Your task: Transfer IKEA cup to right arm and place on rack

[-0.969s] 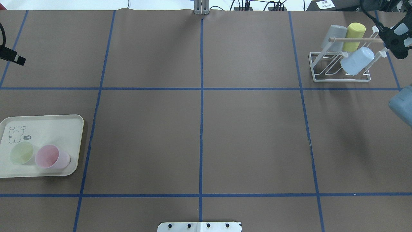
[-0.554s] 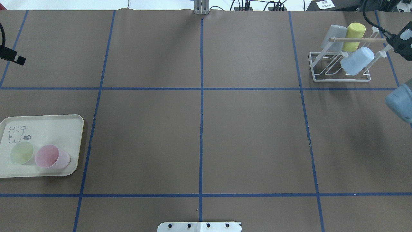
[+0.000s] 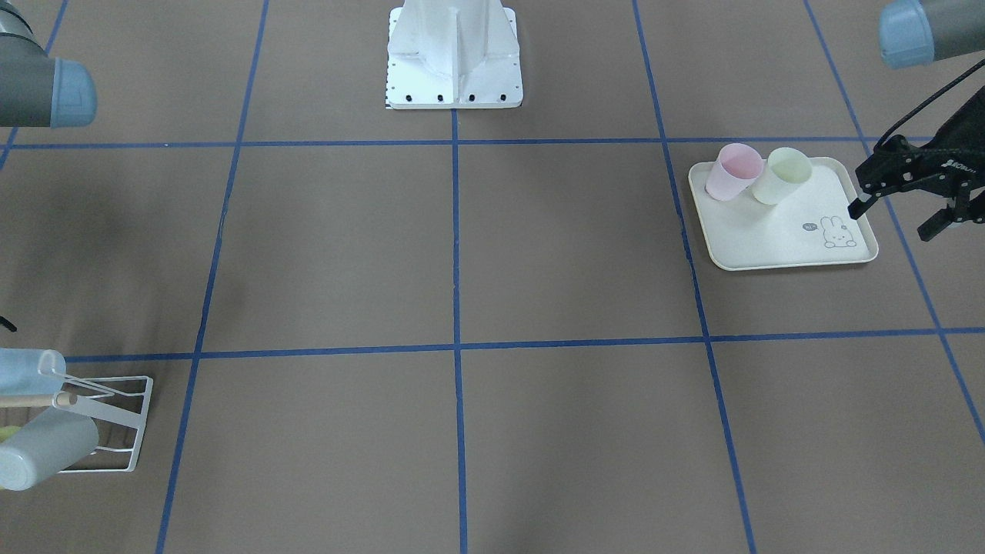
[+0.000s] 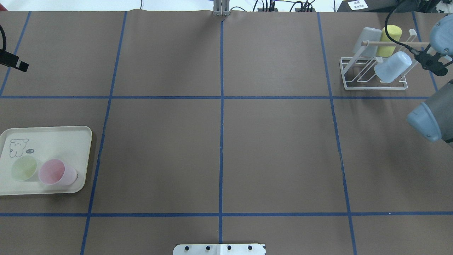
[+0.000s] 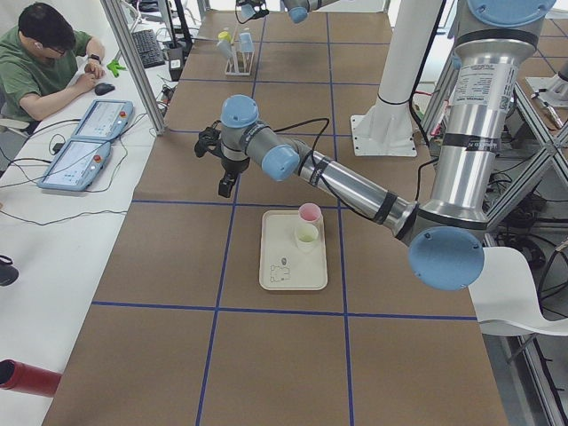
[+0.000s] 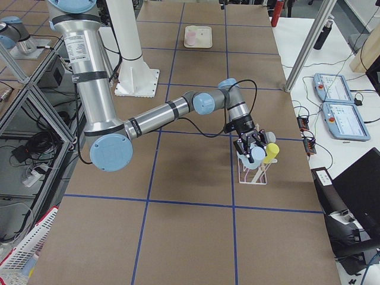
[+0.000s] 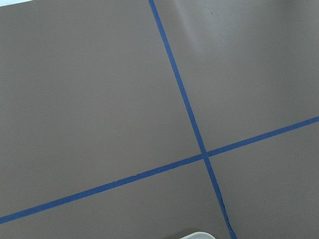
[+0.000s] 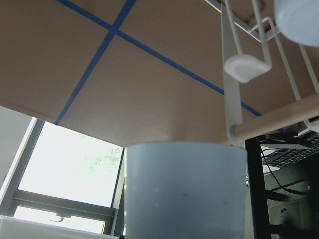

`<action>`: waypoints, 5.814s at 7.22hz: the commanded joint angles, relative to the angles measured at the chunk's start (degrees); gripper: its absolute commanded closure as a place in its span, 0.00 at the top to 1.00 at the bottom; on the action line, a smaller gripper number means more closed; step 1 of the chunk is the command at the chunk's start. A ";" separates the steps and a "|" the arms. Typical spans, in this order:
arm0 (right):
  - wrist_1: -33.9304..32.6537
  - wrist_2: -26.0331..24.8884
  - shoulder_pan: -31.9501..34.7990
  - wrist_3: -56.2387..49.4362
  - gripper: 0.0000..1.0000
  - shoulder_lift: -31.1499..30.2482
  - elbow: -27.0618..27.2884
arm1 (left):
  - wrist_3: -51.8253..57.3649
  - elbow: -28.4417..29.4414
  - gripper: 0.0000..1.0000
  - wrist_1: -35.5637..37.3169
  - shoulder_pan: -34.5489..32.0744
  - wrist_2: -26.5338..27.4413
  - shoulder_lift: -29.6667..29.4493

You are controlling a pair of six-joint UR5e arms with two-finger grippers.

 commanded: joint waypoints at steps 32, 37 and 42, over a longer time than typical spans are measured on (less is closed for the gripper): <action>6.15 -3.64 -5.00 3.82 0.87 0.65 -2.99 | -1.41 0.62 1.00 0.03 0.52 -0.09 -0.21; 6.15 -3.55 -4.64 3.02 0.86 0.82 -3.08 | -1.41 0.71 1.00 0.03 0.60 -0.09 -0.21; 6.24 -3.37 -4.64 3.46 0.87 0.91 -2.90 | -1.41 0.71 1.00 0.03 0.69 -0.09 -0.21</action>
